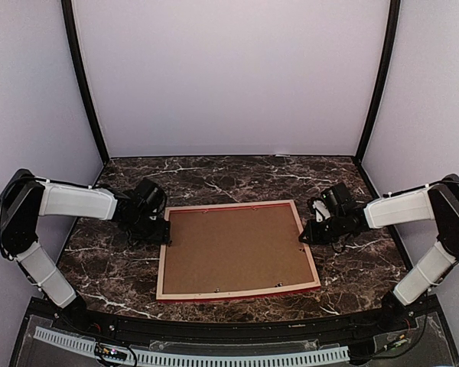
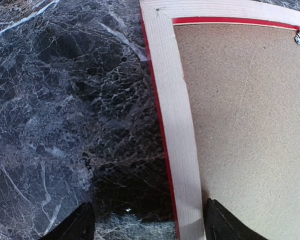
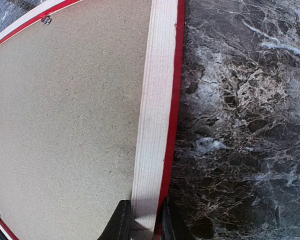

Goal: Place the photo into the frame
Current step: Press the fastener onto the backboard.

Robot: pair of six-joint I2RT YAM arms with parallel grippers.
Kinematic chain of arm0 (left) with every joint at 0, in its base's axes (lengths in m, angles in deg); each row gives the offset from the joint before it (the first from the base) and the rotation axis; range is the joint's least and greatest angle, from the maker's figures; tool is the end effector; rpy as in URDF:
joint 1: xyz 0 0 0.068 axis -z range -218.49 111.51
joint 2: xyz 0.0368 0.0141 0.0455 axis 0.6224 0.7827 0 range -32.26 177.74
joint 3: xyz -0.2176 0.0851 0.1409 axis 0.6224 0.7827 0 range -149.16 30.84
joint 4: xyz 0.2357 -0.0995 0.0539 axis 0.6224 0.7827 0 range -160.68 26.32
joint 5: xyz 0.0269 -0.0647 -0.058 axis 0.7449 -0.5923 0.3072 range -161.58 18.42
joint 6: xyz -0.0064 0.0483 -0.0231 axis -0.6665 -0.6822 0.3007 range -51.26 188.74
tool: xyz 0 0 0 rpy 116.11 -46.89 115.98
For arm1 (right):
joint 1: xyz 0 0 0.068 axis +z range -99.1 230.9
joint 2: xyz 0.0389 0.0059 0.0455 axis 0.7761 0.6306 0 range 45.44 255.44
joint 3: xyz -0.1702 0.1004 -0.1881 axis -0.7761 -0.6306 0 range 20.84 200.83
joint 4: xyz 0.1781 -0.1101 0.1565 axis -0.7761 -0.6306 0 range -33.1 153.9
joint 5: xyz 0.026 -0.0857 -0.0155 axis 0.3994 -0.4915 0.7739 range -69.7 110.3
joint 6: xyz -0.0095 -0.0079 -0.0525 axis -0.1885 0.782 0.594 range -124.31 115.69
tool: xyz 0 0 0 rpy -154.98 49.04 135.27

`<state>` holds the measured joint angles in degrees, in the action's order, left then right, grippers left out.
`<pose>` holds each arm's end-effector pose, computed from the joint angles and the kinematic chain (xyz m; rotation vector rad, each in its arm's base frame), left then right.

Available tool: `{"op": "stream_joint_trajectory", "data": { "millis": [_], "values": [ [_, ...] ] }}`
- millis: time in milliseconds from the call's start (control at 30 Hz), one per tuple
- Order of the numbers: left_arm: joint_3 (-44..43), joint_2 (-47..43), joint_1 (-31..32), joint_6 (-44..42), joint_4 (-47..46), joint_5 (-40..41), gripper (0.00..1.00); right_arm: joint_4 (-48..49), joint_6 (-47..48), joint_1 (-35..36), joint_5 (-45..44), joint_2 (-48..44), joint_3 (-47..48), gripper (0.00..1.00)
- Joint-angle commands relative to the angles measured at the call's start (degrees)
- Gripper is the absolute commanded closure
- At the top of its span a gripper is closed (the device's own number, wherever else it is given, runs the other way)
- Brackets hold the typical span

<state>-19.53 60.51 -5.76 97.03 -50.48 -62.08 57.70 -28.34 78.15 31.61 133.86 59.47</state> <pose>0.2593 -0.1596 0.1594 0.0489 2.6443 -0.1379 0.2435 0.1333 0.1388 -0.1535 2.6264 0.5828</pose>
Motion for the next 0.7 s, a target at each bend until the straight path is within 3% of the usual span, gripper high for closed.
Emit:
{"op": "stream_joint_trajectory", "data": {
  "millis": [0, 667],
  "values": [
    [1.89, -1.38, -0.25, -0.37, 1.59, -2.05, 0.23, -3.34, 1.89, 0.26, 0.44, 2.52, -2.24, 1.00],
    [4.92, -4.13, 1.30, -0.36, 1.82, -9.24, 0.26, -3.21, 1.71, 0.27, 0.44, 2.74, -2.49, 1.00]
  ]
}}
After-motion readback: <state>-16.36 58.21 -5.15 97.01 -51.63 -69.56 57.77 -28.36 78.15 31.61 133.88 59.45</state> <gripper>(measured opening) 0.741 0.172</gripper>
